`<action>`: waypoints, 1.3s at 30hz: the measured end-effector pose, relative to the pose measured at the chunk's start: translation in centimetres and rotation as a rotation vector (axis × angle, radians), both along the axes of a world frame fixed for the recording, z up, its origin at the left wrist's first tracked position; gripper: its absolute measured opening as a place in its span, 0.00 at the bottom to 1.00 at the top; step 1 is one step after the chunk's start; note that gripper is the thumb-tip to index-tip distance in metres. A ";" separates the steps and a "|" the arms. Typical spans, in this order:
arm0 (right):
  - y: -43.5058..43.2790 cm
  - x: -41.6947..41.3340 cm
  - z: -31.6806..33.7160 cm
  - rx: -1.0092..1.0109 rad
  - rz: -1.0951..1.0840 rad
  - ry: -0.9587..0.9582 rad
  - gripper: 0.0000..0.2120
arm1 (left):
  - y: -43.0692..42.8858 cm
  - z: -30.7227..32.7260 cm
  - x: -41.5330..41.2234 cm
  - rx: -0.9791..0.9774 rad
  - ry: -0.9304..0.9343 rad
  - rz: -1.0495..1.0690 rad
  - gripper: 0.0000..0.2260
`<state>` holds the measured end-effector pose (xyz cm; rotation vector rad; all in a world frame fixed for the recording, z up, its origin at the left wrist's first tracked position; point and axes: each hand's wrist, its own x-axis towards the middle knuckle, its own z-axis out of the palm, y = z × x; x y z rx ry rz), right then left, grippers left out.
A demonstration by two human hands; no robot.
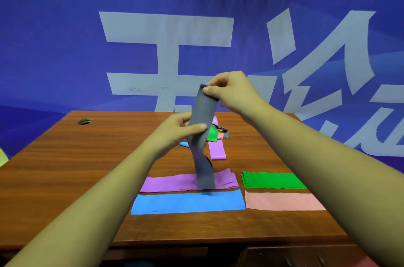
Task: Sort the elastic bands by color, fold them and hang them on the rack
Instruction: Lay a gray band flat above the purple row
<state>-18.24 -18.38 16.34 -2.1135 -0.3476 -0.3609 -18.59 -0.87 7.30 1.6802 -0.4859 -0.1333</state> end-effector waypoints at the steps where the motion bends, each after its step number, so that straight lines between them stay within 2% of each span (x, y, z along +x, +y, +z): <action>1: 0.0 0.3 0.0 0.039 -0.026 0.004 0.04 | 0.3 -0.7 -0.1 0.029 0.029 -0.024 0.18; 5: -0.6 1.8 -0.7 0.163 -0.120 0.020 0.05 | 2.5 -3.9 -0.5 0.078 0.172 -0.035 0.15; 8: -1.1 2.9 -2.1 0.185 -0.189 0.052 0.05 | 5.0 -6.0 -0.8 0.108 0.278 -0.044 0.10; 12: -2.2 4.6 -5.4 0.238 -0.317 0.123 0.07 | 8.7 -8.7 -1.0 0.206 0.370 -0.055 0.09; 16: -2.9 5.2 -9.4 0.254 -0.359 0.229 0.09 | 11.5 -11.1 -1.1 0.078 0.440 0.183 0.04; 19: -2.7 5.2 -12.7 0.262 -0.356 0.310 0.13 | 12.9 -12.5 -0.4 -0.058 0.465 0.375 0.04; 21: -2.4 5.3 -14.9 0.256 -0.367 0.388 0.13 | 13.4 -13.5 0.3 -0.073 0.484 0.489 0.03; 24: -2.0 5.6 -18.1 0.210 -0.381 0.477 0.11 | 13.7 -14.5 1.4 0.024 0.450 0.649 0.02; 27: -1.7 6.2 -20.2 0.086 -0.418 0.481 0.11 | 13.7 -15.2 2.4 0.185 0.397 0.736 0.03; 30: -1.6 6.8 -21.4 -0.037 -0.434 0.491 0.10 | 13.2 -15.8 3.3 0.303 0.375 0.756 0.06; 35: -2.3 7.8 -23.0 -0.204 -0.442 0.506 0.10 | 12.5 -15.8 4.4 0.490 0.318 0.787 0.04; 39: -3.2 8.1 -23.7 -0.267 -0.466 0.498 0.10 | 12.1 -16.0 4.7 0.613 0.343 0.778 0.04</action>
